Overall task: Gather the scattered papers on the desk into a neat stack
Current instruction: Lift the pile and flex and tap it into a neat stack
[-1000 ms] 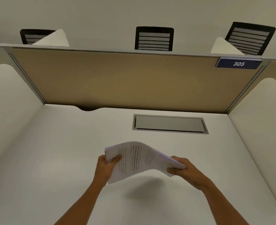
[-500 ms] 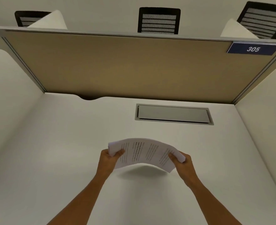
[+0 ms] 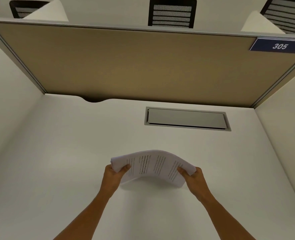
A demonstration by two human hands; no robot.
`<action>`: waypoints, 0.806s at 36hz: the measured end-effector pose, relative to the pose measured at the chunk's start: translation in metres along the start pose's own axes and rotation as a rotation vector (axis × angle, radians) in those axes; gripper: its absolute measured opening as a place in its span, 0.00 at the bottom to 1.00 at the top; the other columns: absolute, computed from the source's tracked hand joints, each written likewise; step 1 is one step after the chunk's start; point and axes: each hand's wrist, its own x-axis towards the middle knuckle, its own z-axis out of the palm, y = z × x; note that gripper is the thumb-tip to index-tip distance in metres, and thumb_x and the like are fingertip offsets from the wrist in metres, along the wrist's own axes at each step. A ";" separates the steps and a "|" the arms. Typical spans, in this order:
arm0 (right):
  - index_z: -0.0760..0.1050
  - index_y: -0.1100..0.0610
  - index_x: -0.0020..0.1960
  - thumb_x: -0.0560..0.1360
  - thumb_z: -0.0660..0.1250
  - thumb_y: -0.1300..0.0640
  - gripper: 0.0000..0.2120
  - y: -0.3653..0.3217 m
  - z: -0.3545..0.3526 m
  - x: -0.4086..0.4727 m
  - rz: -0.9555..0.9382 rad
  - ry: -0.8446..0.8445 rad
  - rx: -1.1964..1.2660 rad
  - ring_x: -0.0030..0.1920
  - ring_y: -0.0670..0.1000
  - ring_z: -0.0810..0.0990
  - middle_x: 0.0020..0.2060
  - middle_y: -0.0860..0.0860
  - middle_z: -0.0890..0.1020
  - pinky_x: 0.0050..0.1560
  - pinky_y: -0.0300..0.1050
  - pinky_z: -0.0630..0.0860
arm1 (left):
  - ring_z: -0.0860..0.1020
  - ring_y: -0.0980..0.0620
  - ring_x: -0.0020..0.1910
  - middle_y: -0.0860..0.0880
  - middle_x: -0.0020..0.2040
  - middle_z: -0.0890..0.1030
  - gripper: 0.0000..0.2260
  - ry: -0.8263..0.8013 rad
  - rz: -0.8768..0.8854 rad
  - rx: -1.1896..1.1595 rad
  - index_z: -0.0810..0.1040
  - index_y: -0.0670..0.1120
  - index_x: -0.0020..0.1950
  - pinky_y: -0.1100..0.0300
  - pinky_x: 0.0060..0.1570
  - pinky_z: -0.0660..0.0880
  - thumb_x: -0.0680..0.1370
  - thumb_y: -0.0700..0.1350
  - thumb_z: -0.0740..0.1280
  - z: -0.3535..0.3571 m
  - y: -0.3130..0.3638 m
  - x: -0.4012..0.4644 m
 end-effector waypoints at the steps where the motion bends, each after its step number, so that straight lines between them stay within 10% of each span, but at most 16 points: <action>1: 0.84 0.47 0.47 0.79 0.68 0.58 0.08 -0.002 0.000 0.001 -0.022 0.003 -0.008 0.43 0.48 0.85 0.41 0.49 0.87 0.41 0.41 0.81 | 0.85 0.55 0.38 0.55 0.38 0.86 0.06 0.005 0.008 -0.007 0.82 0.54 0.46 0.67 0.33 0.80 0.72 0.45 0.75 -0.001 0.001 0.001; 29: 0.76 0.42 0.49 0.77 0.71 0.56 0.10 0.021 0.029 -0.008 0.060 0.143 0.082 0.47 0.42 0.83 0.45 0.44 0.83 0.36 0.29 0.79 | 0.85 0.57 0.45 0.54 0.44 0.86 0.13 0.081 0.057 -0.170 0.82 0.55 0.50 0.67 0.40 0.81 0.71 0.40 0.76 0.029 -0.029 -0.026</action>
